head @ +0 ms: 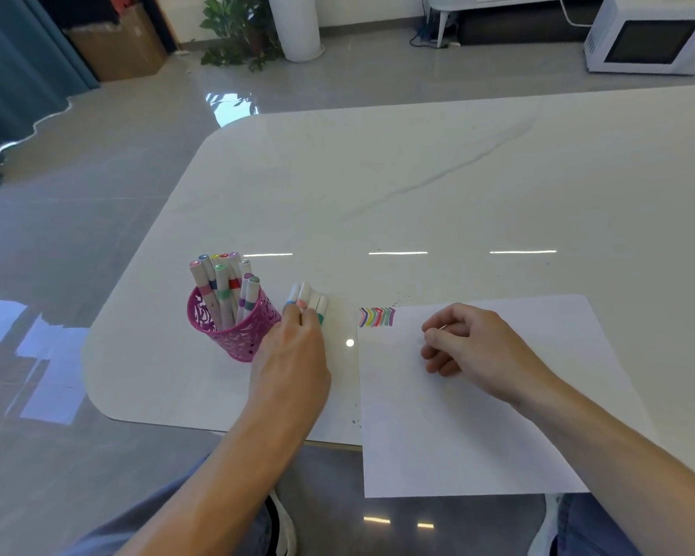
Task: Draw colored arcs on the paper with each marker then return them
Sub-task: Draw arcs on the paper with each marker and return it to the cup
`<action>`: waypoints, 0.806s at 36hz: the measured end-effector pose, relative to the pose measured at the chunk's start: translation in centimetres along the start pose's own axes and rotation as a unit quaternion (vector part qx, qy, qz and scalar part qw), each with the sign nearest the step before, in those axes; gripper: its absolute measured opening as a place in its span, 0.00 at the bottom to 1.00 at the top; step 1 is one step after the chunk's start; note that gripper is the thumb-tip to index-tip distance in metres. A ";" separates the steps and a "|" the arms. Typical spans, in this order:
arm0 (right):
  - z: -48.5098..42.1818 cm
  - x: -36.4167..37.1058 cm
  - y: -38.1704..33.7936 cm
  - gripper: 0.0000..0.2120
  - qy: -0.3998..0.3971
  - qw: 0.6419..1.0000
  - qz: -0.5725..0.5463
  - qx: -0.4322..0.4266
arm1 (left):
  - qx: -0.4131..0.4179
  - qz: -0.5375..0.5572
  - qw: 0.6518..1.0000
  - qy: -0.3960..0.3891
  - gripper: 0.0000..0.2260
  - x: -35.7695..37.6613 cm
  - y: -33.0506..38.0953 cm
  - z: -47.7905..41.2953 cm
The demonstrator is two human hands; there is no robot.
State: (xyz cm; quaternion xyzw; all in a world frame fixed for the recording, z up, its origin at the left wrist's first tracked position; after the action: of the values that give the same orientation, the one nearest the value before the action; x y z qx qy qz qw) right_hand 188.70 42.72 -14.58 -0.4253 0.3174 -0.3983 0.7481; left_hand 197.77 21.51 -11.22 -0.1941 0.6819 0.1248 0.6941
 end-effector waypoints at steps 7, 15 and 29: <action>-0.1 0.1 0.0 0.03 -0.002 1.000 0.009 -0.005 | 0.007 -0.030 0.999 -0.018 0.19 0.5 0.8 -0.2; -0.1 0.2 0.1 0.03 -0.005 1.000 0.017 -0.007 | 0.007 -0.012 1.000 -0.005 0.17 0.3 1.1 -0.2; -0.1 1.5 -0.7 0.06 -0.037 0.997 0.004 -0.066 | 0.024 0.313 0.949 -0.002 0.16 -1.0 3.1 0.7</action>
State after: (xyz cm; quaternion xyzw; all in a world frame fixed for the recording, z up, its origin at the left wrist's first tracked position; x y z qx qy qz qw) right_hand 189.08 41.19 -14.16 -0.4866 0.3172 -0.3573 0.7314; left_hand 197.02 24.66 -10.51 0.0463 0.7095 0.3196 0.6263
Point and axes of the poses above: each hand's wrist, its own z-axis away from the middle knuckle, its own x-axis out of the palm, y = z × x, the point moved 8 cm from there along -z, towards the middle knuckle, and after that the axes turned 11 degrees about -z, right-handed, at the moved point
